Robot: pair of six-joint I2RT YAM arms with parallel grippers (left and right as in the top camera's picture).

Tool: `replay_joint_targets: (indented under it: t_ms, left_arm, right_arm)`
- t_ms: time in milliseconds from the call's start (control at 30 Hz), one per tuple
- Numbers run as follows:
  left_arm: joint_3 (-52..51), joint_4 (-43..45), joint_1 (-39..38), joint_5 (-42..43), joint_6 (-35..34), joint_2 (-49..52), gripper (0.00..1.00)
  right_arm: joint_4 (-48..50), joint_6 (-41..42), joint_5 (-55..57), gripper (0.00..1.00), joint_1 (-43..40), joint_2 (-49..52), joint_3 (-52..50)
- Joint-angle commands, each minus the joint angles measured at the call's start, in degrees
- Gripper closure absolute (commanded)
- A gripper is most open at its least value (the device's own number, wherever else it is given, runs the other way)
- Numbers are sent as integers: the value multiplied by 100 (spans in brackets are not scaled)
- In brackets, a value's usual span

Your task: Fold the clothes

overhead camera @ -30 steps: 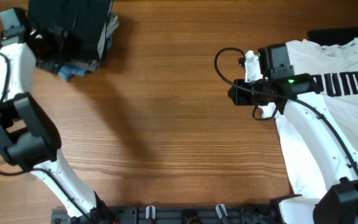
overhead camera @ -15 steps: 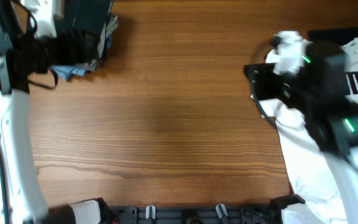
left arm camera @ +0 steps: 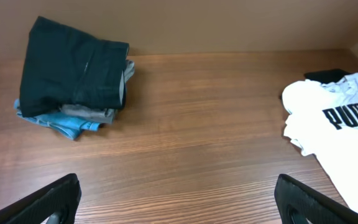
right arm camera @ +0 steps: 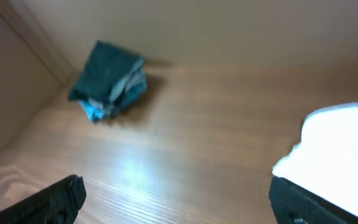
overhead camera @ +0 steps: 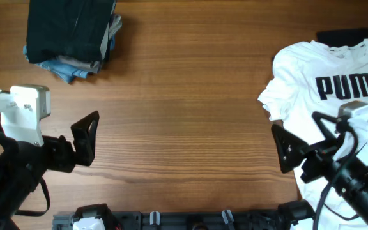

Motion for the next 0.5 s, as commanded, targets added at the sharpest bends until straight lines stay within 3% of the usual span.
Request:
replay_joint_targets:
  t_ms: [0, 100, 200, 233, 367, 467]
  left_arm:
    - [-26, -13, -31, -83, -57, 7, 0]
    - [-26, -13, -31, -83, -57, 4, 0]
    - [-26, -13, -31, -83, -57, 4, 0]
    - [-26, -13, -31, -83, -57, 4, 0]
    - [-26, -13, -31, -83, -55, 7, 0]
    - [-26, -13, -31, -83, -57, 4, 0]
  right_arm:
    - [-243, 940, 90, 0, -9, -20, 7]
    - [-376, 2275, 258, 0, -9, -22, 7]
    - [-479, 2249, 994, 1, -9, -22, 7]
    - [-326, 2004, 1379, 0, -9, -35, 9]
    - [686, -398, 1591, 0, -11, -59, -13]
    - [1329, -833, 1346, 0, -341, -549, -601]
